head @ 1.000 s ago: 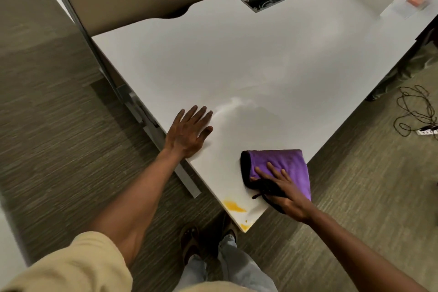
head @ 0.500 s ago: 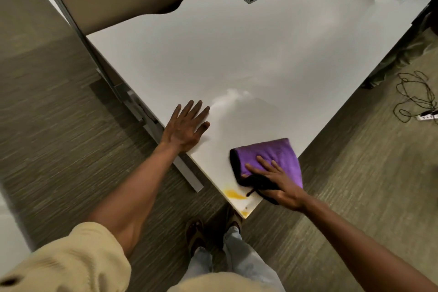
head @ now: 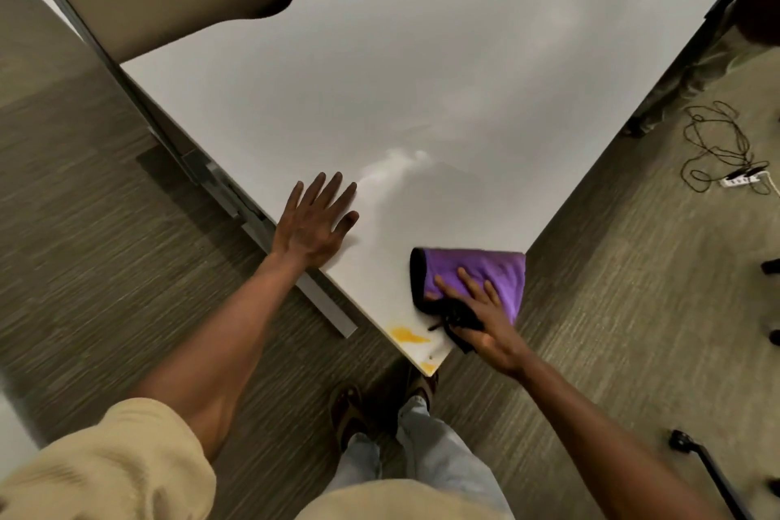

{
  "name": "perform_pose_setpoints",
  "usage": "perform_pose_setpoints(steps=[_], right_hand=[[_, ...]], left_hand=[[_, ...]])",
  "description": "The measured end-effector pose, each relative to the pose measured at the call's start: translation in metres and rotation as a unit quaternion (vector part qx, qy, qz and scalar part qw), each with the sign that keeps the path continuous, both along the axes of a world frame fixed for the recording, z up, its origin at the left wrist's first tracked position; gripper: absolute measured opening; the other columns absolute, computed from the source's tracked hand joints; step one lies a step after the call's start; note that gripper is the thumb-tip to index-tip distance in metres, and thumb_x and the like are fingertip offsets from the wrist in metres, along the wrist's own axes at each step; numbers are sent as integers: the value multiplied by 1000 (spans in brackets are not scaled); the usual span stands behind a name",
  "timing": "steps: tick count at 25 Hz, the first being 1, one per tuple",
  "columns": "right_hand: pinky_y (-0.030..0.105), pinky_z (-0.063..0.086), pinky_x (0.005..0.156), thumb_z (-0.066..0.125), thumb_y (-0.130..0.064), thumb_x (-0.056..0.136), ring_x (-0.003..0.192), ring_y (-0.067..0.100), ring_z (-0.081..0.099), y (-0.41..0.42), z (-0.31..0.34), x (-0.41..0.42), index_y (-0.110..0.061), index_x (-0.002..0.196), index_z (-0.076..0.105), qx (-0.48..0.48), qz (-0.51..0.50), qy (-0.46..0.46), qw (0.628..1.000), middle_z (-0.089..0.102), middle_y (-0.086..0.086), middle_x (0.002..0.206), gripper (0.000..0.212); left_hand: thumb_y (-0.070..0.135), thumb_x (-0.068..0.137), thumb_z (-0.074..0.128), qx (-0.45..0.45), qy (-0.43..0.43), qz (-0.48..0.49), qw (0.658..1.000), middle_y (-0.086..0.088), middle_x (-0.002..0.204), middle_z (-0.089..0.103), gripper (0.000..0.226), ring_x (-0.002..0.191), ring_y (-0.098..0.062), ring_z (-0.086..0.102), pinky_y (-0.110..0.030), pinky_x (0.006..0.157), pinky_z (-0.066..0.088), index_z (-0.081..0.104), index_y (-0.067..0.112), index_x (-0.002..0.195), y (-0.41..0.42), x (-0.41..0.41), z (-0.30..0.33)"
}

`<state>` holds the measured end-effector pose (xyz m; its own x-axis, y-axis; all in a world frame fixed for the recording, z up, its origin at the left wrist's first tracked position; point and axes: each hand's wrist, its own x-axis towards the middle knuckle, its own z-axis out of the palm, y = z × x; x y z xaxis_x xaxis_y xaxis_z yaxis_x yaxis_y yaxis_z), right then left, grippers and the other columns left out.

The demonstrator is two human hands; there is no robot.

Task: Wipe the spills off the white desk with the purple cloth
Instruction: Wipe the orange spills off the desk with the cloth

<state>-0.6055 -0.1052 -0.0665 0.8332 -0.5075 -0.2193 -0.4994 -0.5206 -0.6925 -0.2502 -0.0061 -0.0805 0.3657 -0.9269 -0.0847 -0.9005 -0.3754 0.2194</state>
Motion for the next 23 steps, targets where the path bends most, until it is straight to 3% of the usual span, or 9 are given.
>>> perform_pose_setpoints(steps=[4, 7, 10, 13, 16, 20, 23], right_hand=[[48, -6, 126, 50, -49, 87, 153, 1, 1, -24, 5, 29, -46, 151, 31, -34, -92, 23, 995, 17, -11, 167, 67], [40, -16, 124, 49, -47, 90, 155, 2, -6, 16, 6, 22, -49, 150, 33, -45, -35, 4, 998, 16, -27, 163, 62], [33, -19, 123, 51, -39, 97, 156, 3, -7, 40, 2, -5, -53, 151, 34, -38, 41, -10, 998, 14, -32, 164, 59], [39, -9, 128, 49, -51, 92, 155, -1, -4, -7, 2, -5, -64, 148, 26, -24, 17, -7, 1000, 7, -28, 164, 62], [49, -1, 127, 52, -48, 88, 152, -3, 3, -49, 8, 16, -51, 148, 30, -43, -83, -8, 996, 15, -20, 159, 64], [35, -17, 123, 51, -44, 93, 156, 6, 0, 12, -1, 16, -48, 148, 36, -51, -80, -66, 993, 20, -33, 158, 57], [44, -13, 124, 49, -44, 97, 158, 12, 3, 63, -23, -17, -41, 151, 44, -43, -44, -112, 992, 28, -22, 164, 54]], left_hand=[[68, 95, -11, 17, -2, 4, 1000, 6, 172, -6, 75, 159, -17, -9, -46, 128, -5, 1, 39, 163, 1, 0, 0], [69, 94, -11, 26, -2, -5, 1000, 5, 172, -11, 75, 159, -19, -11, -48, 127, -6, -3, 40, 163, 1, -5, 0], [70, 97, -3, 0, 9, -27, 1000, 8, 170, -22, 72, 157, -19, -18, -51, 127, -7, -5, 40, 162, 0, -7, 2], [71, 99, 2, -35, 23, -89, 995, 8, 172, -11, 72, 158, -18, -12, -53, 127, 2, 4, 39, 163, -10, -16, 4], [67, 102, 9, -65, 75, -121, 988, 10, 172, 0, 68, 159, -16, -4, -46, 128, 6, 10, 39, 163, -20, -37, 6], [68, 102, 13, -87, 105, -132, 982, 8, 172, 4, 70, 159, -16, -2, -42, 127, 4, 18, 34, 163, -11, -56, 1], [71, 100, 10, -47, 84, -128, 987, 5, 172, 4, 74, 159, -16, -3, -42, 129, 4, 15, 33, 164, -10, -63, -1]])
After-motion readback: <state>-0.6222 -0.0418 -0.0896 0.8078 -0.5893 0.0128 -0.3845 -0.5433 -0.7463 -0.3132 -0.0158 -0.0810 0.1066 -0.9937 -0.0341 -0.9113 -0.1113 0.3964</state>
